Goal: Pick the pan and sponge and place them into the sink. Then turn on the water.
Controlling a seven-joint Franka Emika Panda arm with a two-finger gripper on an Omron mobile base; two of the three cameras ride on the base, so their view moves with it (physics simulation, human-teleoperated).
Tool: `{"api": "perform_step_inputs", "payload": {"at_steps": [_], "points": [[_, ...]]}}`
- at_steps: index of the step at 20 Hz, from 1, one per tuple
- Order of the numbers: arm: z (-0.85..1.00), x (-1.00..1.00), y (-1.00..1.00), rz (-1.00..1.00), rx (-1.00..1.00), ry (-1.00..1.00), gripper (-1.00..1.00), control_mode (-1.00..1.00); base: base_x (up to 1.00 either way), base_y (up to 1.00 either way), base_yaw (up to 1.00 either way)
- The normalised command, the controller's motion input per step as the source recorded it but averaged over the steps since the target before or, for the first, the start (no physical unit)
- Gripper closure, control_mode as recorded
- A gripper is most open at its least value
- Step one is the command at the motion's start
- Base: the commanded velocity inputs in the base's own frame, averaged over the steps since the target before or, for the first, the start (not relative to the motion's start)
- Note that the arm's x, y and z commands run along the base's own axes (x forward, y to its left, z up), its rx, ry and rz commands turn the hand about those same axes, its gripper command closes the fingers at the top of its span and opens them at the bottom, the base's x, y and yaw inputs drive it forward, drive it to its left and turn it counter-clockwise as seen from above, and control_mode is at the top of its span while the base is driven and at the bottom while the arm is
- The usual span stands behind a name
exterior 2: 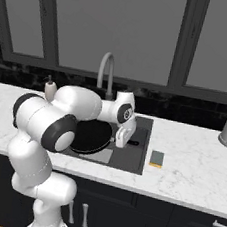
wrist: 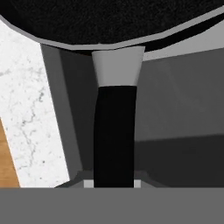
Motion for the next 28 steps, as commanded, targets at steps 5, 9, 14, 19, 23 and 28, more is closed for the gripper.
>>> {"api": "perform_step_inputs", "payload": {"at_steps": [5, 9, 14, 19, 23, 28], "points": [[-0.34, 0.07, 0.09, 0.0, 0.0, 0.04, 1.0, -1.0, 0.0, 0.0, 0.0], [-0.58, 0.01, 0.0, 0.0, 0.0, 0.0, 1.0, -1.0, 0.0, 0.0, 0.0], [-0.45, 0.01, 0.0, 0.0, 0.0, 0.0, 1.0, -1.0, 0.0, 0.0, 0.0], [-0.06, 0.17, 0.0, 0.0, 0.0, -0.11, 1.0, -1.0, 0.0, 0.0, 0.0], [0.0, 0.23, 0.0, 0.0, 0.01, -0.15, 1.0, -1.0, 0.0, 0.0, 0.0], [-0.02, 0.35, -0.02, 0.0, 0.05, -0.19, 1.0, -1.0, 0.0, 0.0, 0.0]]}}
